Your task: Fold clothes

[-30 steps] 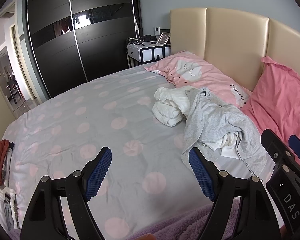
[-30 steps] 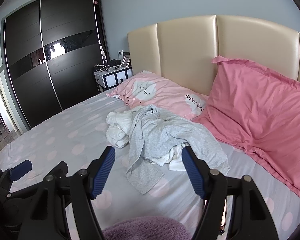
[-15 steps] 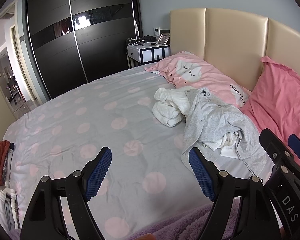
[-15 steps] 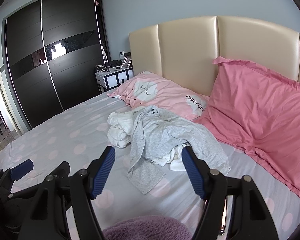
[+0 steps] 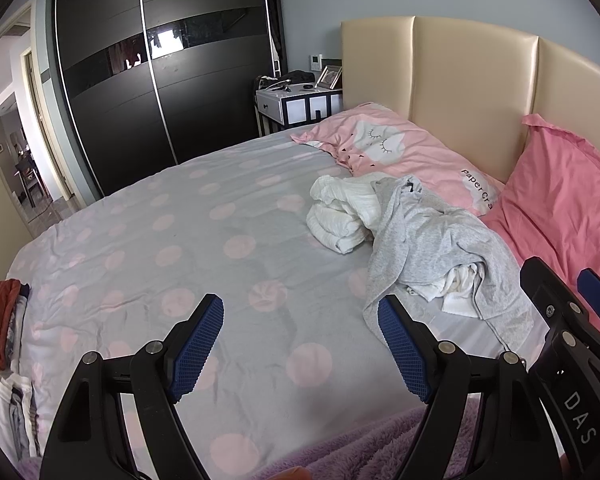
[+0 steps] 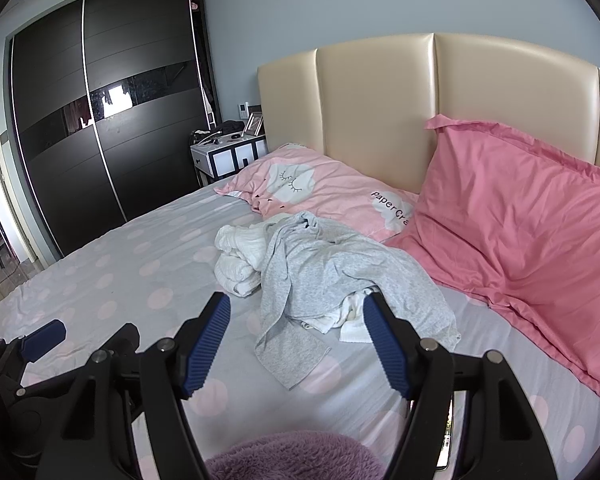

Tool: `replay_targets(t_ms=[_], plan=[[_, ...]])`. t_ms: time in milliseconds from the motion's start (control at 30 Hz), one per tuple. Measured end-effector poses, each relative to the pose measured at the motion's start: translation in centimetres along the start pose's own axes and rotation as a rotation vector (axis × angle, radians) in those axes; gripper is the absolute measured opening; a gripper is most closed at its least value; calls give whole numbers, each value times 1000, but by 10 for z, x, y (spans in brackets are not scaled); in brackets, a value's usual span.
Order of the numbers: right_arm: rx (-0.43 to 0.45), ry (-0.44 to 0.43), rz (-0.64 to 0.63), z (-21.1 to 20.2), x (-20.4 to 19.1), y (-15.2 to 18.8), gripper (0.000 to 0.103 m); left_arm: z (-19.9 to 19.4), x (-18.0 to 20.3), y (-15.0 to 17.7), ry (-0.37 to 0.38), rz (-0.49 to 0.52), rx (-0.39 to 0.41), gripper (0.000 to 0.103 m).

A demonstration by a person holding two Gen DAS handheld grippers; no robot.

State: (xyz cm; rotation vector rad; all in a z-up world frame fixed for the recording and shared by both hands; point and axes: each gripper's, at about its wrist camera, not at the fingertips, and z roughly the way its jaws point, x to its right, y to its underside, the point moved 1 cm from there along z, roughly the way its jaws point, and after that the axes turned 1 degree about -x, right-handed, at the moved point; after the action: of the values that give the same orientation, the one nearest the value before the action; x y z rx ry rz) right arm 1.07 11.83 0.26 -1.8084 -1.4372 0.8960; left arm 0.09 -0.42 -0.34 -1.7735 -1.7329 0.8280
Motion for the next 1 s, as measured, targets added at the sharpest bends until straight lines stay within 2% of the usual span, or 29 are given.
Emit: replay_targets(t_ms=[1000], plan=[[-12, -18, 7, 11, -2, 2, 68, 2, -2, 3, -13, 5, 38, 79]])
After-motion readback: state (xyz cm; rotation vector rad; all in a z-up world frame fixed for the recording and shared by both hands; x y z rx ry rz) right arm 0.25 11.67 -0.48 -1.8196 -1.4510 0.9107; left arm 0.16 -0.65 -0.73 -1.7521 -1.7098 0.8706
